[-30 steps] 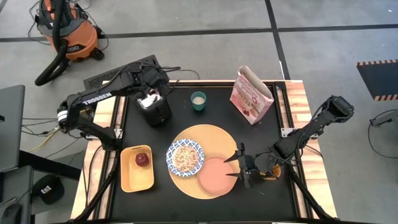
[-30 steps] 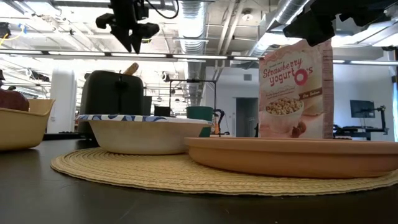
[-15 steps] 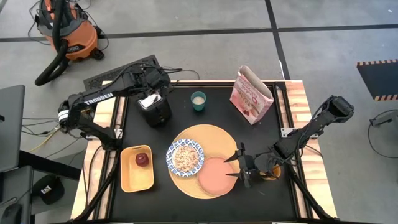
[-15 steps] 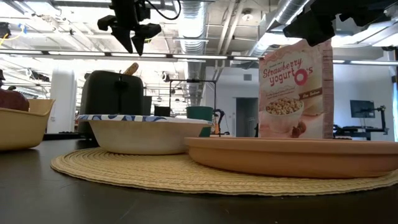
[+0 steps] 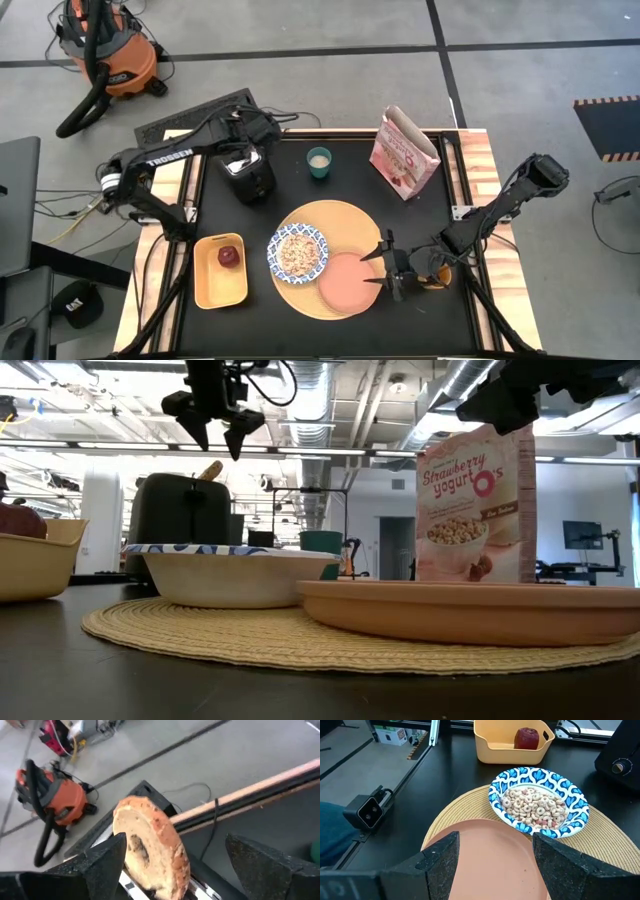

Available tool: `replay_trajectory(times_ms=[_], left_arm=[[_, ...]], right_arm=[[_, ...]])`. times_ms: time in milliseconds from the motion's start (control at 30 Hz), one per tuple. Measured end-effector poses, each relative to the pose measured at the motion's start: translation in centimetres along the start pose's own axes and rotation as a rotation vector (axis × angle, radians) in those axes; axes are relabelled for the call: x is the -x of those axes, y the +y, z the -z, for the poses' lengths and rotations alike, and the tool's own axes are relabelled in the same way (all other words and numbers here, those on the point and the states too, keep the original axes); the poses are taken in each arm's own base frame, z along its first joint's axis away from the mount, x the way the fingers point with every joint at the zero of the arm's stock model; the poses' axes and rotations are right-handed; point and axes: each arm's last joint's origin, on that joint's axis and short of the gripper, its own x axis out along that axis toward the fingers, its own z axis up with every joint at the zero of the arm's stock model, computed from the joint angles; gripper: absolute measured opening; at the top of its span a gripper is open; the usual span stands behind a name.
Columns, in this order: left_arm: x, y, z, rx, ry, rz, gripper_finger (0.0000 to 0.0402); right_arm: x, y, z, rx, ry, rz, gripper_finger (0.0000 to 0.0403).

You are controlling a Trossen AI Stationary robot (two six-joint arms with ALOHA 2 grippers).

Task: Arrange a breakfast setting
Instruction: Put the bagel on the plate

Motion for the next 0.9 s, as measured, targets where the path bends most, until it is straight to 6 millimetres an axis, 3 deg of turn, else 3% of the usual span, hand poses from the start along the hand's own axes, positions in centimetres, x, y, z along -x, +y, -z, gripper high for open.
replay_trajectory(times_ms=[367, 667, 767, 900], left_arm=[[-2.8, -2.1, 1.3, -0.084, 0.068, -0.153, 0.0320], [-4.0, -1.8, 1.6, -0.048, 0.106, -0.225, 0.0315], [-4.0, -1.8, 1.7, -0.043, 0.111, -0.222, 0.0290], [-4.0, -1.8, 1.7, -0.043, 0.127, -0.215, 0.0227]], right_arm=[[0.0, 0.0, 0.0, -0.002, -0.002, -0.001, 0.0279], [0.0, 0.0, 0.0, -0.002, -0.003, -0.001, 0.0279], [0.0, 0.0, 0.0, -0.002, -0.003, -0.001, 0.0279], [0.0, 0.0, 0.0, -0.001, -0.003, -0.001, 0.0279]])
